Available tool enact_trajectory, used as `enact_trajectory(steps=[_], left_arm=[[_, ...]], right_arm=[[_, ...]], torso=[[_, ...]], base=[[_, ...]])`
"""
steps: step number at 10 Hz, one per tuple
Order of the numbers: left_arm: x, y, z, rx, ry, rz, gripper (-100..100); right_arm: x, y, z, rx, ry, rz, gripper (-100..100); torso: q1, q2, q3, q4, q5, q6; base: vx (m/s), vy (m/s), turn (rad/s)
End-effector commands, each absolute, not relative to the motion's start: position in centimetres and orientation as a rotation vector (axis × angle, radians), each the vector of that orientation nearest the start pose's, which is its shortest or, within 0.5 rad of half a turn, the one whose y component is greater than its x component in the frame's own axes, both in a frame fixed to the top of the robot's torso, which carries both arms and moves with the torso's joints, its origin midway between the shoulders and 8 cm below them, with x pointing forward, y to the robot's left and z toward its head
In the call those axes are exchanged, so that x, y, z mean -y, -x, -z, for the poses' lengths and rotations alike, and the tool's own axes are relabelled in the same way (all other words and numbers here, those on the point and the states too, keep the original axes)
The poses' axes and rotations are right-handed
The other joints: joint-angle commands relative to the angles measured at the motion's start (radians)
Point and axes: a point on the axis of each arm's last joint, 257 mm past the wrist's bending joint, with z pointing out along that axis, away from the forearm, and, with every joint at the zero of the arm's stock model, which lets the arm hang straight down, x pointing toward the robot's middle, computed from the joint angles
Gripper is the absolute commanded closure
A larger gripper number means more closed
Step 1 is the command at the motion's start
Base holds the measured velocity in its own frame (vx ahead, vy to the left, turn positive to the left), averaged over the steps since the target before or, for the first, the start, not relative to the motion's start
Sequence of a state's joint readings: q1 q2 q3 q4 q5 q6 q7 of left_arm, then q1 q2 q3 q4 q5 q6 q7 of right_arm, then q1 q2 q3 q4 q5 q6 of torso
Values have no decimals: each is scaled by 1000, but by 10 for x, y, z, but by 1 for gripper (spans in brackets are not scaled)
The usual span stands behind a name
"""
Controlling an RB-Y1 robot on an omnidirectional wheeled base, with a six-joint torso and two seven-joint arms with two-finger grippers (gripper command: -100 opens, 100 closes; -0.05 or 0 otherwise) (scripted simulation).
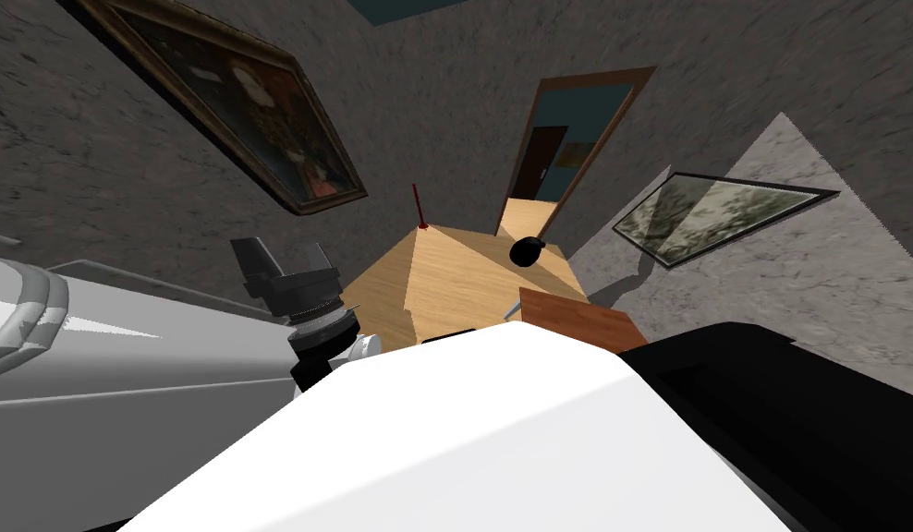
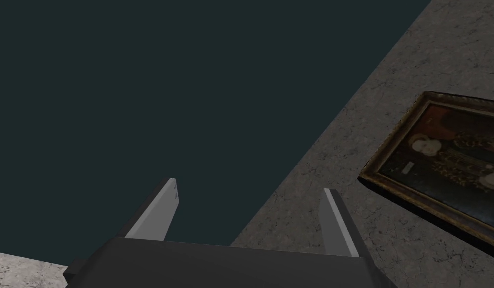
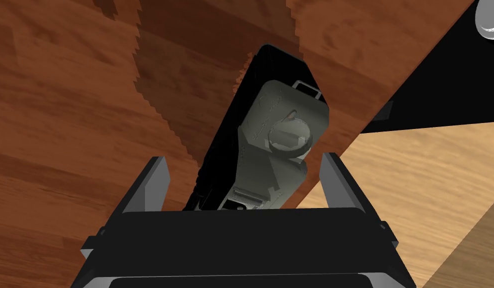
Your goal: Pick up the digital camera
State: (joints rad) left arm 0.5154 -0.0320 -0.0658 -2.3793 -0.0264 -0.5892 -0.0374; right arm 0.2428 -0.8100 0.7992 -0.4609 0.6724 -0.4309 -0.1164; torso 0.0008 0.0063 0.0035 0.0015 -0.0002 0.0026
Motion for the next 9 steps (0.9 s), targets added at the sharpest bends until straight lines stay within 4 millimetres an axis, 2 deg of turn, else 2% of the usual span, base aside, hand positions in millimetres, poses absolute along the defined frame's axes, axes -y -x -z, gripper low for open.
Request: enact_trajectory(steps=[1,4,5,7,8,9], left_arm=[[-255,-307,-78,-483,520,1343,0],[-255,-307,-78,-483,520,1342,0],[-255,-307,-78,-483,520,1342,0],[-255,-307,-78,-483,520,1342,0],[-255,-307,-78,-483,520,1342,0],[-255,-307,-78,-483,520,1342,0]], right_arm=[[547,19,600,-3061,-180,41,-100],[544,10,603,-3057,-250,41,-100],[542,1,605,-3058,-229,47,-100],[542,1,605,-3052,-297,44,-100],[540,-9,607,-3052,-287,50,-100],[540,-9,607,-3047,-330,48,-100]], torso=[[0,0,0,0,0,0],[0,-3,-2,-1,0,0],[0,-3,-2,-1,0,1],[0,0,0,0,0,1],[0,-3,-2,-1,0,1],[0,-3,-2,-1,0,0]], base=[[-114,-11,94],[-68,-13,97],[-134,-11,143],[-92,1,56],[-73,-7,175],[-87,-15,125]])
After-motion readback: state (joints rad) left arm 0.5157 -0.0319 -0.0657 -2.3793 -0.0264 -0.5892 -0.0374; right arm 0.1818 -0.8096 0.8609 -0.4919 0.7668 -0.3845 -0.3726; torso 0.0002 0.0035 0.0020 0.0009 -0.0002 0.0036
